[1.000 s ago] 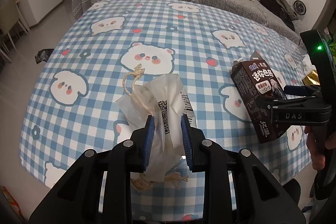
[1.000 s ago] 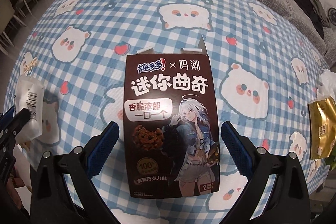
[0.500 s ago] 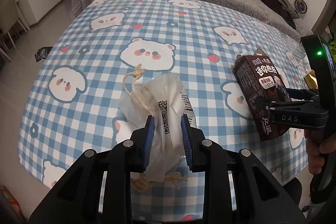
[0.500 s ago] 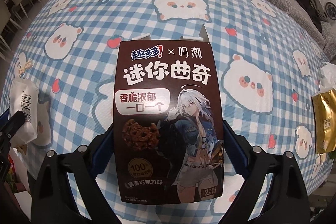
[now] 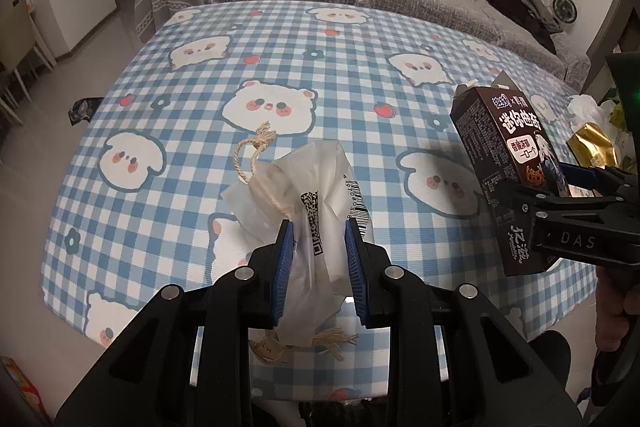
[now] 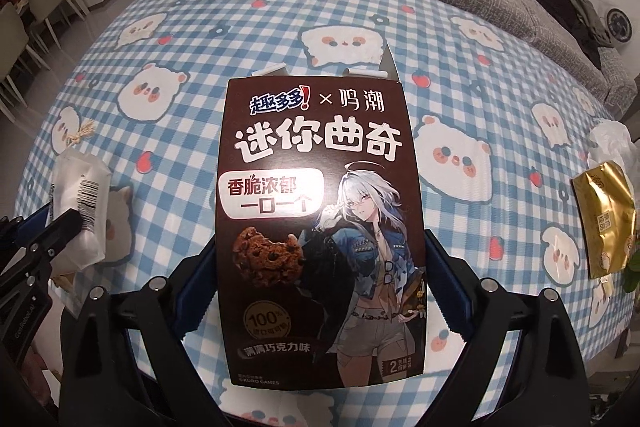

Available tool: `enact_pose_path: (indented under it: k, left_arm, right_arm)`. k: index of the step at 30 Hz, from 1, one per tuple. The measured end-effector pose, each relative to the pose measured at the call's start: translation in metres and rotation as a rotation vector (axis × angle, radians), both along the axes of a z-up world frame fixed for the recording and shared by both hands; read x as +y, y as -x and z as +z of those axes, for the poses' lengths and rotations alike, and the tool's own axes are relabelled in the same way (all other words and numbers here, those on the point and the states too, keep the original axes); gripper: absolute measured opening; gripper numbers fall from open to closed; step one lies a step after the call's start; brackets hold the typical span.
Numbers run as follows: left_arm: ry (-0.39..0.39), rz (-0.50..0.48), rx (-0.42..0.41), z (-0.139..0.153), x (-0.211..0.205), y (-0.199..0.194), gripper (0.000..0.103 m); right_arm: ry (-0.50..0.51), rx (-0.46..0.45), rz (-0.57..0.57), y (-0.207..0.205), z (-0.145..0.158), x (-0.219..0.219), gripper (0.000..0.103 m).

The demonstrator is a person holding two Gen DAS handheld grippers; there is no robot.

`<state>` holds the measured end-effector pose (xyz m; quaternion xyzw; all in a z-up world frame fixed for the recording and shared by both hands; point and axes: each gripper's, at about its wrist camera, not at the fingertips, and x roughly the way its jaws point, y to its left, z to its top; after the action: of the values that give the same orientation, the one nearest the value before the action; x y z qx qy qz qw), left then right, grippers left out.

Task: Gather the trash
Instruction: 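Lift the white bag and brown box and carry them toward the bin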

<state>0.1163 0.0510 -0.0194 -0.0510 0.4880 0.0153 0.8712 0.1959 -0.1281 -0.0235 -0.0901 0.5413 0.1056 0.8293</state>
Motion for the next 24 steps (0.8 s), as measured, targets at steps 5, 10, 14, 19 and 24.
enact_pose_path:
  k: [5,10,14,19,24]
  left_arm:
    - [-0.011,-0.006,-0.017,0.010,-0.009,0.017,0.026]
    - [-0.013,-0.009,-0.029,0.017,-0.018,0.036,0.026]
    - [-0.015,-0.018,-0.045,0.022,-0.025,0.055,0.026]
    - [-0.021,-0.027,-0.059,0.026,-0.035,0.082,0.026]
    - [-0.025,-0.034,-0.077,0.031,-0.042,0.107,0.026]
  right_arm:
    - [-0.012,-0.027,-0.013,0.021,0.015,-0.009,0.088]
    - [-0.015,-0.046,-0.015,0.046,0.025,-0.016,0.088]
    - [-0.018,-0.065,-0.021,0.069,0.032,-0.022,0.088]
    - [-0.023,-0.093,-0.027,0.103,0.039,-0.025,0.088]
    - [-0.029,-0.112,-0.030,0.132,0.043,-0.025,0.088]
